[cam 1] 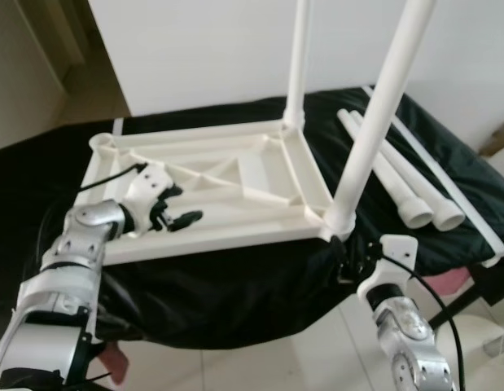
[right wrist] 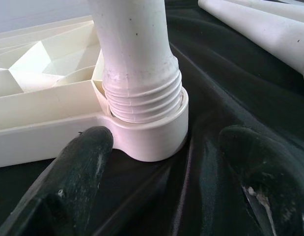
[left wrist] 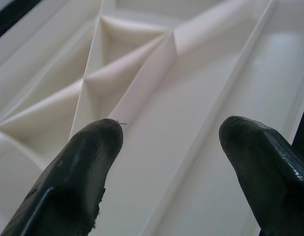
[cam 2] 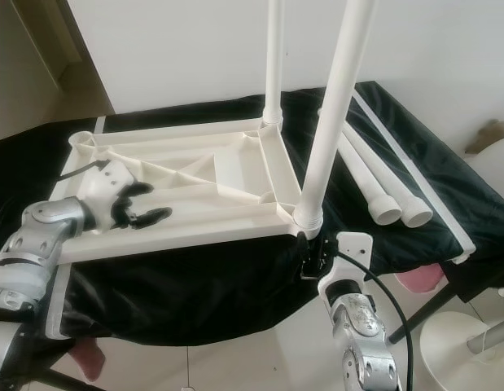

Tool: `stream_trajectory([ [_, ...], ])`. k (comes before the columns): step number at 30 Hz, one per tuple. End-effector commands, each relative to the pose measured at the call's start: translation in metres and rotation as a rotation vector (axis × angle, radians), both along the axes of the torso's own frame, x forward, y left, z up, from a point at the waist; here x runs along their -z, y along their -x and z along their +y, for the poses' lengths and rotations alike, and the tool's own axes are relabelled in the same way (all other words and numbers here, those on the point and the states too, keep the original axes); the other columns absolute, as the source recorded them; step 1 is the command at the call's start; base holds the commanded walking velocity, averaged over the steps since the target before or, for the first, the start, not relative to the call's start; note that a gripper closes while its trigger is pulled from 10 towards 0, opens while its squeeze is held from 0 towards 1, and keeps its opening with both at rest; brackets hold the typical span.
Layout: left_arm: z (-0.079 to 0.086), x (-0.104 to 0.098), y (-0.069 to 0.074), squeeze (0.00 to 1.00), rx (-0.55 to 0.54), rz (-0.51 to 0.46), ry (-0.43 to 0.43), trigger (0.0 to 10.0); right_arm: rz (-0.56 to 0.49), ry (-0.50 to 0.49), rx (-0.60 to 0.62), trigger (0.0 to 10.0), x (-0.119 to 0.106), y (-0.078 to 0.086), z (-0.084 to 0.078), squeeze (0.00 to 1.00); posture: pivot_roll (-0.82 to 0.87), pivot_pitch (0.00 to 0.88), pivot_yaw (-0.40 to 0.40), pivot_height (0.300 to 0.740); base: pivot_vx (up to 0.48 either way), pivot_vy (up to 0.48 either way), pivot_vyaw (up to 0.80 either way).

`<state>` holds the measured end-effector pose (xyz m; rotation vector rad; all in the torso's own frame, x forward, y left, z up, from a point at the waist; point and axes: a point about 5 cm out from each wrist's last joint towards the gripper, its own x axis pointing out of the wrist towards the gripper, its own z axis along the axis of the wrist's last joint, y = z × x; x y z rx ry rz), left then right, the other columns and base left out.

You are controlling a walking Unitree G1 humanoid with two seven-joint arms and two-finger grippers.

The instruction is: Building children table

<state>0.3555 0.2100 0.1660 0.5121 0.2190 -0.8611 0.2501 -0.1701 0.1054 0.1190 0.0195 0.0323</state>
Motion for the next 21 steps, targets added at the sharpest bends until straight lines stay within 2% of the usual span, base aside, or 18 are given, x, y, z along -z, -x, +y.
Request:
stream_trajectory([
  [1, 0.012, 0.001, -0.005, 0.0, -0.165, -0.085, -0.053, 10.0, 0.012, -0.011, 0.005, 10.0, 0.001, 0.002, 0.0, 0.0, -0.02, 0.0, 0.042, 0.74, 0.0, 0.0, 0.0],
  [2, 0.012, 0.001, -0.005, 0.0, -0.165, -0.085, -0.053, 10.0, 0.012, -0.011, 0.005, 10.0, 0.001, 0.002, 0.0, 0.0, -0.02, 0.0, 0.042, 0.74, 0.0, 0.0, 0.0],
  [4, 0.02, 0.005, -0.002, 0.0, -0.154, -0.075, -0.123, 10.0, 0.021, -0.015, 0.004, 10.0, 0.002, 0.001, 0.001, 0.0, -0.02, 0.0, 0.044, 0.74, 0.0, 0.0, 0.0],
  [5, 0.02, 0.005, -0.002, 0.0, -0.154, -0.075, -0.123, 10.0, 0.021, -0.015, 0.004, 10.0, 0.002, 0.001, 0.001, 0.0, -0.02, 0.0, 0.044, 0.74, 0.0, 0.0, 0.0],
  [10, 0.035, 0.01, 0.002, 0.0, -0.136, -0.081, -0.265, 10.0, 0.061, -0.006, -0.016, 10.0, 0.005, -0.005, 0.005, 0.0, 0.0, 0.0, 0.041, 0.74, 0.0, 0.0, 0.0],
  [16, 0.038, 0.013, 0.003, 0.0, -0.132, -0.092, -0.334, 10.0, 0.069, -0.006, -0.031, 10.0, 0.006, -0.01, 0.01, 0.0, 0.01, 0.0, 0.038, 0.74, 0.0, 0.0, 0.0],
  [17, 0.038, 0.014, 0.002, 0.0, -0.131, -0.106, -0.367, 10.0, 0.072, -0.009, -0.036, 10.0, 0.005, -0.013, 0.012, 0.0, 0.02, 0.0, 0.038, 0.74, 0.0, 0.0, 0.0],
  [21, 0.036, 0.015, 0.002, 0.0, -0.122, -0.111, -0.382, 10.0, 0.079, -0.005, -0.045, 10.0, 0.005, -0.017, 0.015, 0.0, 0.02, 0.0, 0.037, 0.74, 0.0, 0.0, 0.0],
])
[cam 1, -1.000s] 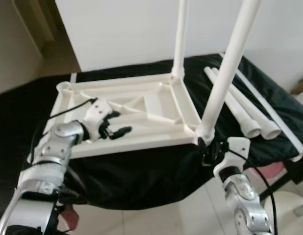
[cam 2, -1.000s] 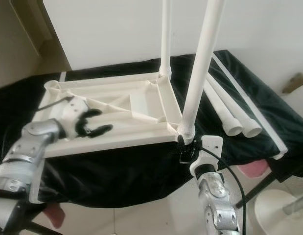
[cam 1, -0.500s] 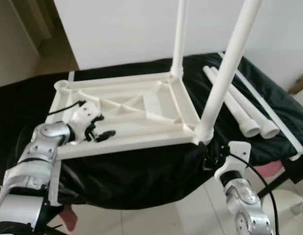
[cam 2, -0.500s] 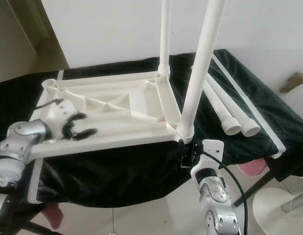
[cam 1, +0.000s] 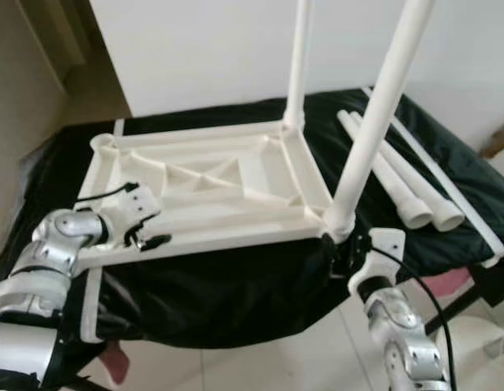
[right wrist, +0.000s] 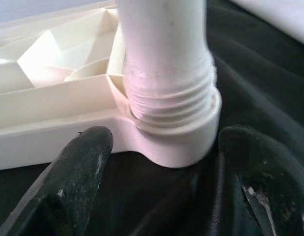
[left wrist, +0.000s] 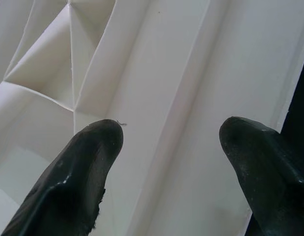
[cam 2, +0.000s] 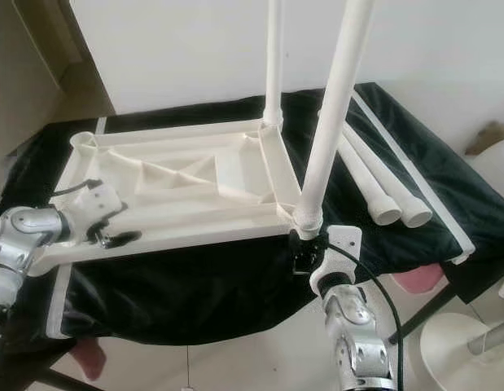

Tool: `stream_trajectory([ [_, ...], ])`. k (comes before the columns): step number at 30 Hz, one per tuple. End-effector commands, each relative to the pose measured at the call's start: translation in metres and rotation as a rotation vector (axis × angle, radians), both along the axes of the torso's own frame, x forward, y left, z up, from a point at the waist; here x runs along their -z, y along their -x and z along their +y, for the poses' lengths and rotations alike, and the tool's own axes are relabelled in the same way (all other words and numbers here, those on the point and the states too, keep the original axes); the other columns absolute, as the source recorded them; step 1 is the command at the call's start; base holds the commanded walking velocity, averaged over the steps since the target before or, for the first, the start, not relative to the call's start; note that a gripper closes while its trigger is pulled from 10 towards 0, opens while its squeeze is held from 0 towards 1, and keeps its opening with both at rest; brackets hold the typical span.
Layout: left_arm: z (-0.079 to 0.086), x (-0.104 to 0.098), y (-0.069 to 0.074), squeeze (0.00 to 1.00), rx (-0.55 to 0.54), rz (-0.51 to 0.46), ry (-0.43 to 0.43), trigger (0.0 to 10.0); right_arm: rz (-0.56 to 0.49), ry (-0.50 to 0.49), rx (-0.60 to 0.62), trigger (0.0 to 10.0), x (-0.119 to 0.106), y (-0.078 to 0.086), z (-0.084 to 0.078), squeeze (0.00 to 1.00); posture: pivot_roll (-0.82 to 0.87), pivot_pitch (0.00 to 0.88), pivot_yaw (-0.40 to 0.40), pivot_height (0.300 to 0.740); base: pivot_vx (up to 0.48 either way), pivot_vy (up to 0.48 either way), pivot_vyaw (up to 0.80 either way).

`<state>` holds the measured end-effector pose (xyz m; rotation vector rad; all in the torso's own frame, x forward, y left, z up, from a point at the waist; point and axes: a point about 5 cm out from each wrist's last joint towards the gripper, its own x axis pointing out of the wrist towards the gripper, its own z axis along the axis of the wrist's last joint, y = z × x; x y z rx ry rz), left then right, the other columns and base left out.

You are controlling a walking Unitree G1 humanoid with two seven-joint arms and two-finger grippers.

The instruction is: Building children table

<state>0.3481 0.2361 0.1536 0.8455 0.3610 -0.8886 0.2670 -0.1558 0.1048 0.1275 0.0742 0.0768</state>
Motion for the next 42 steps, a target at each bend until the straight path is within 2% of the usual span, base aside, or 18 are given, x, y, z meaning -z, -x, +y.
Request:
stream_trajectory([
  [1, 0.007, 0.005, -0.005, 0.0, -0.141, -0.141, -0.045, 10.0, 0.038, 0.005, -0.009, 10.0, 0.004, -0.004, 0.005, 0.0, 0.02, 0.0, 0.037, 0.74, 0.0, 0.0, 0.0],
  [8, -0.014, 0.018, 0.007, 0.0, 0.037, -0.041, -0.028, 10.0, 0.14, 0.063, -0.063, 10.0, 0.012, -0.023, 0.018, 0.0, 0.02, 0.0, 0.036, 0.74, 0.0, 0.0, 0.0],
  [14, -0.022, 0.025, 0.018, 0.0, 0.128, 0.03, -0.015, 10.0, 0.153, 0.077, -0.083, 10.0, 0.013, -0.028, 0.022, 0.0, 0.03, 0.0, 0.035, 0.74, 0.0, 0.0, 0.0],
  [16, -0.028, 0.029, 0.026, 0.0, 0.193, 0.076, -0.006, 10.0, 0.151, 0.09, -0.087, 10.0, 0.013, -0.033, 0.023, 0.0, 0.03, 0.0, 0.035, 0.74, 0.0, 0.0, 0.0],
  [18, -0.028, 0.029, 0.026, 0.0, 0.193, 0.076, -0.006, 10.0, 0.151, 0.09, -0.087, 10.0, 0.013, -0.033, 0.023, 0.0, 0.03, 0.0, 0.035, 0.74, 0.0, 0.0, 0.0],
  [20, -0.043, 0.028, 0.039, 0.0, 0.273, 0.126, 0.059, 10.0, 0.138, 0.106, -0.059, 10.0, 0.008, -0.047, 0.017, 0.0, 0.03, 0.0, 0.037, 0.74, 0.0, 0.0, 0.0],
  [21, -0.043, 0.028, 0.039, 0.0, 0.273, 0.126, 0.059, 10.0, 0.138, 0.106, -0.059, 10.0, 0.008, -0.047, 0.017, 0.0, 0.03, 0.0, 0.037, 0.74, 0.0, 0.0, 0.0],
  [23, -0.066, 0.024, 0.052, 0.0, 0.346, 0.154, 0.146, 10.0, 0.125, 0.126, -0.051, 10.0, 0.0, -0.064, 0.013, 0.0, 0.03, 0.0, 0.034, 0.74, 0.0, 0.0, 0.0],
  [25, -0.08, 0.022, 0.059, 0.0, 0.38, 0.158, 0.196, 10.0, 0.116, 0.143, -0.06, 10.0, -0.007, -0.075, 0.013, 0.0, 0.03, 0.0, 0.029, 0.74, 0.0, 0.0, 0.0],
  [30, -0.091, 0.021, 0.064, 0.0, 0.406, 0.156, 0.232, 10.0, 0.114, 0.16, -0.069, 10.0, -0.012, -0.083, 0.013, 0.0, 0.04, 0.0, 0.023, 0.74, 0.0, 0.0, 0.0],
  [32, -0.107, 0.02, 0.069, 0.0, 0.421, 0.148, 0.271, 10.0, 0.116, 0.187, -0.089, 10.0, -0.016, -0.092, 0.014, 0.0, 0.04, 0.0, 0.018, 0.74, 0.0, 0.0, 0.0],
  [33, -0.107, 0.02, 0.069, 0.0, 0.421, 0.148, 0.271, 10.0, 0.116, 0.187, -0.089, 10.0, -0.016, -0.092, 0.014, 0.0, 0.04, 0.0, 0.018, 0.74, 0.0, 0.0, 0.0],
  [35, -0.127, 0.016, 0.072, 0.0, 0.444, 0.118, 0.336, 10.0, 0.113, 0.208, -0.092, 10.0, -0.02, -0.097, 0.015, 0.0, 0.05, 0.0, 0.014, 0.74, 0.0, 0.0, 0.0],
  [36, -0.127, 0.016, 0.072, 0.0, 0.444, 0.118, 0.336, 10.0, 0.113, 0.208, -0.092, 10.0, -0.02, -0.097, 0.015, 0.0, 0.05, 0.0, 0.014, 0.74, 0.0, 0.0, 0.0],
  [37, -0.136, 0.013, 0.074, 0.0, 0.453, 0.105, 0.367, 10.0, 0.111, 0.214, -0.089, 10.0, -0.02, -0.099, 0.014, 0.0, 0.05, 0.0, 0.014, 0.74, 0.0, 0.0, 0.0],
  [39, -0.141, 0.009, 0.074, 0.0, 0.441, 0.096, 0.404, 10.0, 0.113, 0.214, -0.086, 10.0, -0.02, -0.1, 0.014, 0.0, 0.05, 0.0, 0.012, 0.74, 0.0, 0.0, 0.0],
  [41, -0.139, 0.0, 0.072, 0.0, 0.409, 0.078, 0.441, 10.0, 0.109, 0.215, -0.086, 10.0, -0.02, -0.1, 0.014, 0.0, 0.05, 0.0, 0.012, 0.74, 0.0, 0.0, 0.0],
  [42, -0.132, -0.008, 0.067, 0.0, 0.364, 0.054, 0.468, 10.0, 0.106, 0.214, -0.085, 10.0, -0.02, -0.1, 0.013, 0.0, 0.05, 0.0, 0.011, 0.74, 0.0, 0.0, 0.0],
])
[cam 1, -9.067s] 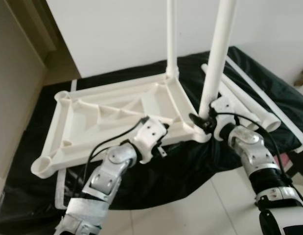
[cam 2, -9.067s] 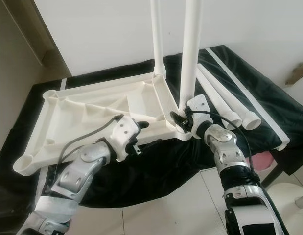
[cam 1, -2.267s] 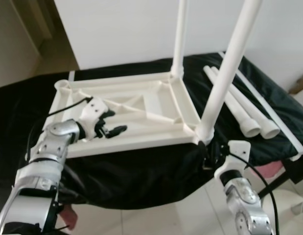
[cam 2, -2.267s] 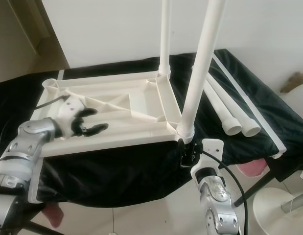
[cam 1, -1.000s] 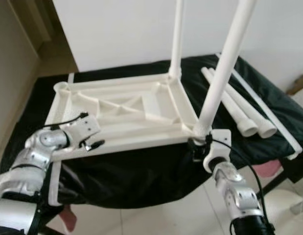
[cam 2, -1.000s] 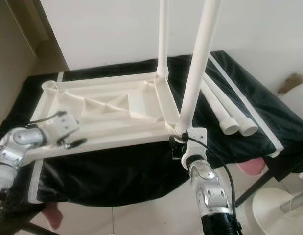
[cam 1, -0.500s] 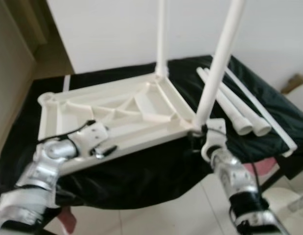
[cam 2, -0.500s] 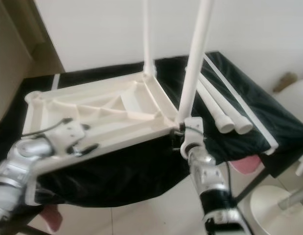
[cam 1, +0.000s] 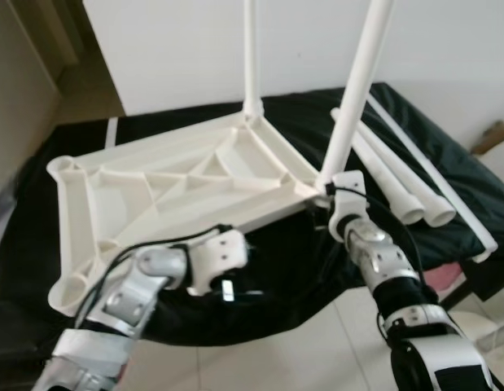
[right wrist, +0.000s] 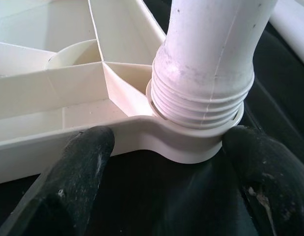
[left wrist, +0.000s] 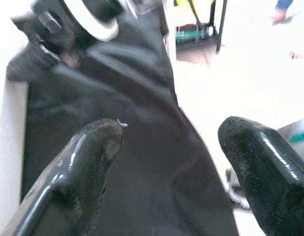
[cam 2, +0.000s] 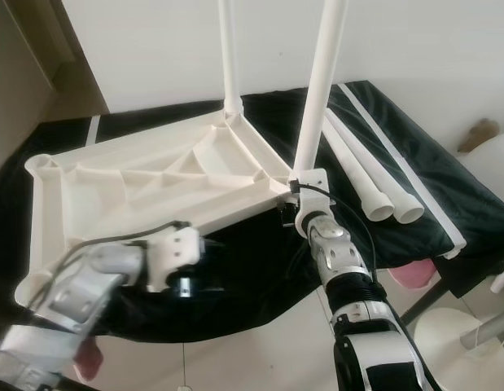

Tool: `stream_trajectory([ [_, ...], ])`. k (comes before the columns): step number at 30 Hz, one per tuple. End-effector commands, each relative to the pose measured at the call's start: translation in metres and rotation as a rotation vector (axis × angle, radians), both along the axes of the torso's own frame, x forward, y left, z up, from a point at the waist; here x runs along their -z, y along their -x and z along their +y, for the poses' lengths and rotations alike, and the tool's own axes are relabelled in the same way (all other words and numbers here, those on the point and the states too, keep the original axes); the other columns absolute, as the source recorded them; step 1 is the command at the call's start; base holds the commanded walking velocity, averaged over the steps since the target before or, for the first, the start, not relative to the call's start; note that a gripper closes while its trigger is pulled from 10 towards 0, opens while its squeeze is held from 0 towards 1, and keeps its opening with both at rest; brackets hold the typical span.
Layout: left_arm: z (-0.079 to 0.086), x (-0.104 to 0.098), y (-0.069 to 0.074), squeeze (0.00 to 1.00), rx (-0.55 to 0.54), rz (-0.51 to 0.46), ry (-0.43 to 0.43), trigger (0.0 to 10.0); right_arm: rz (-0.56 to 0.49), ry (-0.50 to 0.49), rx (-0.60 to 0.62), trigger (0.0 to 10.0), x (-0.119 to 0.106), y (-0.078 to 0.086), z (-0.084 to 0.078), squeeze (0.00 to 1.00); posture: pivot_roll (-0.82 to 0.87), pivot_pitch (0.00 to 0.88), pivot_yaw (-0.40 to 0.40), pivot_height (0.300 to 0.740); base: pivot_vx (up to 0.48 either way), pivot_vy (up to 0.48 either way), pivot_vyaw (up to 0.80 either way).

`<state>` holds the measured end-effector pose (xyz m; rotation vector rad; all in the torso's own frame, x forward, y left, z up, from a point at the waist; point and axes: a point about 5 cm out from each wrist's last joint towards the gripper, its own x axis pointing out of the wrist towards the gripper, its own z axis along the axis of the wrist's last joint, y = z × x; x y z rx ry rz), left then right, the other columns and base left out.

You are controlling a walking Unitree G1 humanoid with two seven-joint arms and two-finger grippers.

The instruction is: Building children table

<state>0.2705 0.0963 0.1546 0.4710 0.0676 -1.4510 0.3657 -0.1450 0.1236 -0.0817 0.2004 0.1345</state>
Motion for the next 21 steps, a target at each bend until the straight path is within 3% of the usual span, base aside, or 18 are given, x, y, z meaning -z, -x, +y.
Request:
stream_trajectory([
  [1, 0.013, -0.014, -0.013, 0.0, -0.194, -0.052, 0.058, 10.0, -0.009, 0.003, -0.013, 10.0, -0.001, -0.001, 0.001, 0.0, 0.05, 0.0, 0.011, 0.74, 0.0, 0.0, 0.0],
  [7, 0.038, -0.034, -0.023, 0.0, -0.271, -0.065, 0.102, 10.0, -0.016, 0.012, -0.009, 10.0, 0.004, 0.003, -0.003, 0.0, 0.05, 0.0, 0.017, 0.74, 0.0, 0.0, 0.0],
  [11, 0.078, -0.046, -0.056, 0.0, -0.546, -0.176, 0.059, 10.0, -0.032, 0.002, 0.006, 10.0, 0.008, 0.01, -0.008, 0.0, 0.05, 0.0, 0.016, 0.74, 0.0, 0.0, 0.0],
  [15, 0.087, -0.044, -0.063, 0.0, -0.61, -0.188, 0.031, 10.0, -0.035, 0.0, 0.007, 10.0, 0.009, 0.011, -0.008, 0.0, 0.05, 0.0, 0.016, 0.74, 0.0, 0.0, 0.0],
  [17, 0.107, -0.039, -0.074, 0.0, -0.704, -0.265, -0.11, 10.0, -0.033, 0.006, 0.002, 10.0, 0.012, 0.015, -0.007, 0.0, 0.05, 0.0, 0.016, 0.74, 0.0, 0.0, 0.0],
  [18, 0.107, -0.039, -0.074, 0.0, -0.704, -0.265, -0.11, 10.0, -0.033, 0.006, 0.002, 10.0, 0.012, 0.015, -0.007, 0.0, 0.05, 0.0, 0.016, 0.74, 0.0, 0.0, 0.0],
  [20, 0.127, -0.031, -0.082, 0.0, -0.79, -0.308, -0.253, 10.0, -0.028, 0.01, 0.001, 10.0, 0.016, 0.019, -0.006, 0.0, 0.04, 0.0, 0.023, 0.74, 0.0, 0.0, 0.0],
  [21, 0.127, -0.031, -0.082, 0.0, -0.79, -0.308, -0.253, 10.0, -0.028, 0.01, 0.001, 10.0, 0.016, 0.019, -0.006, 0.0, 0.04, 0.0, 0.023, 0.74, 0.0, 0.0, 0.0],
])
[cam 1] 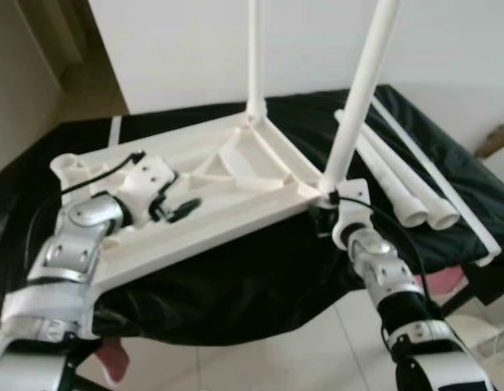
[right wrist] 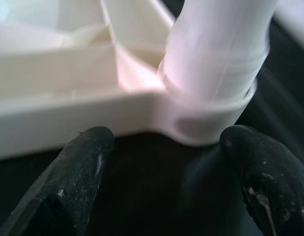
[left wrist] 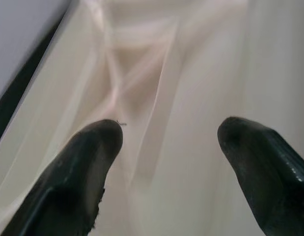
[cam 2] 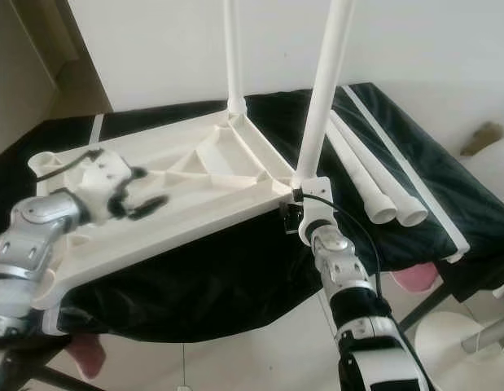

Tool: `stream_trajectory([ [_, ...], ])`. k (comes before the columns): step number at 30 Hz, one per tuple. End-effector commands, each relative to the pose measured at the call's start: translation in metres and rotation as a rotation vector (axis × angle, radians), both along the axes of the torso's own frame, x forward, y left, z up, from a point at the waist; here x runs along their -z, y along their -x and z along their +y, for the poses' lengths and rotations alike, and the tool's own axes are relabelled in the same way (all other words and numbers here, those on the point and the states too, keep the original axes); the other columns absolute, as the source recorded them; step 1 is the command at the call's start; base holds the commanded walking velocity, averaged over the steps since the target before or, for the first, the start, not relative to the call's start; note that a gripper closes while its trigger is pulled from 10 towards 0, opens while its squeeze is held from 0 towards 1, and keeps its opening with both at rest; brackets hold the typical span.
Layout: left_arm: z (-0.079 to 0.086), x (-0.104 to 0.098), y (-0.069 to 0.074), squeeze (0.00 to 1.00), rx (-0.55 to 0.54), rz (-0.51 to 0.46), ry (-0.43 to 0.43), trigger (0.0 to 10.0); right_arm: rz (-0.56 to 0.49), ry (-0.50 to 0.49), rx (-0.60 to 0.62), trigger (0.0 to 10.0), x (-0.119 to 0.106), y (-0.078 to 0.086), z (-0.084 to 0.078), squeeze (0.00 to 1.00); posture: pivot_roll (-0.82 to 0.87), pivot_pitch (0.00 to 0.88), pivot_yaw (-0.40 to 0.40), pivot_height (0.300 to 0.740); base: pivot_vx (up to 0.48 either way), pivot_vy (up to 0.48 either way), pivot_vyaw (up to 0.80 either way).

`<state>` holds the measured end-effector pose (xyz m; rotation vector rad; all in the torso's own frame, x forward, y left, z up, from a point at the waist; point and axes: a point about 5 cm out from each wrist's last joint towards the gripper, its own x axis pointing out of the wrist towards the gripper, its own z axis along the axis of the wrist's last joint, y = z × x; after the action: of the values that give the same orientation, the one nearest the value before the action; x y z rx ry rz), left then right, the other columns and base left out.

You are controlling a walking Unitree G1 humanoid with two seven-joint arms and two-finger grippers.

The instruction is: Building children table

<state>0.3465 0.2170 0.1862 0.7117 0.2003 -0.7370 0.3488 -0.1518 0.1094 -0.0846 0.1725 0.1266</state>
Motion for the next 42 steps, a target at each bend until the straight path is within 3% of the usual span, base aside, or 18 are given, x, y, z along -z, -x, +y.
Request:
stream_trajectory([
  [1, 0.013, 0.004, -0.007, 0.0, -0.146, -0.086, -0.084, 10.0, 0.0, 0.007, -0.004, 10.0, 0.003, 0.002, 0.001, 0.0, 0.04, 0.0, 0.023, 0.74, 0.0, 0.0, 0.0],
  [3, 0.013, 0.004, -0.007, 0.0, -0.146, -0.086, -0.084, 10.0, 0.0, 0.007, -0.004, 10.0, 0.003, 0.002, 0.001, 0.0, 0.04, 0.0, 0.023, 0.74, 0.0, 0.0, 0.0],
  [10, 0.026, 0.03, -0.004, 0.0, -0.128, -0.018, -0.258, 10.0, -0.015, -0.008, 0.014, 10.0, -0.001, 0.002, 0.001, 0.0, 0.02, 0.0, 0.037, 0.74, 0.0, 0.0, 0.0],
  [15, 0.027, 0.034, -0.003, 0.0, -0.103, -0.001, -0.271, 10.0, -0.018, -0.012, 0.019, 10.0, -0.003, 0.001, 0.0, 0.0, 0.02, 0.0, 0.039, 0.74, 0.0, 0.0, 0.0],
  [18, 0.026, 0.039, 0.003, 0.0, -0.031, 0.049, -0.272, 10.0, -0.02, -0.014, 0.021, 10.0, -0.005, -0.001, 0.002, 0.0, 0.03, 0.0, 0.04, 0.74, 0.0, 0.0, 0.0],
  [20, 0.024, 0.045, 0.015, 0.0, 0.072, 0.141, -0.255, 10.0, -0.016, -0.016, 0.023, 10.0, -0.006, -0.005, 0.004, 0.0, 0.03, 0.0, 0.04, 0.74, 0.0, 0.0, 0.0],
  [27, 0.023, 0.046, 0.024, 0.0, 0.14, 0.19, -0.242, 10.0, -0.012, -0.025, 0.03, 10.0, -0.009, -0.01, 0.005, 0.0, 0.04, 0.0, 0.042, 0.74, 0.0, 0.0, 0.0],
  [31, 0.013, 0.046, 0.037, 0.0, 0.216, 0.238, -0.168, 10.0, 0.001, -0.037, 0.051, 10.0, -0.012, -0.018, 0.005, 0.0, 0.06, 0.0, 0.035, 0.74, 0.0, 0.0, 0.0],
  [37, 0.008, 0.049, 0.041, 0.0, 0.233, 0.24, -0.158, 10.0, 0.004, -0.042, 0.051, 10.0, -0.014, -0.022, 0.007, 0.0, 0.06, 0.0, 0.033, 0.74, 0.0, 0.0, 0.0],
  [42, -0.016, 0.048, 0.051, 0.0, 0.312, 0.257, -0.07, 10.0, 0.024, -0.046, 0.032, 10.0, -0.013, -0.026, 0.013, 0.0, 0.06, 0.0, 0.037, 0.74, 0.0, 0.0, 0.0],
])
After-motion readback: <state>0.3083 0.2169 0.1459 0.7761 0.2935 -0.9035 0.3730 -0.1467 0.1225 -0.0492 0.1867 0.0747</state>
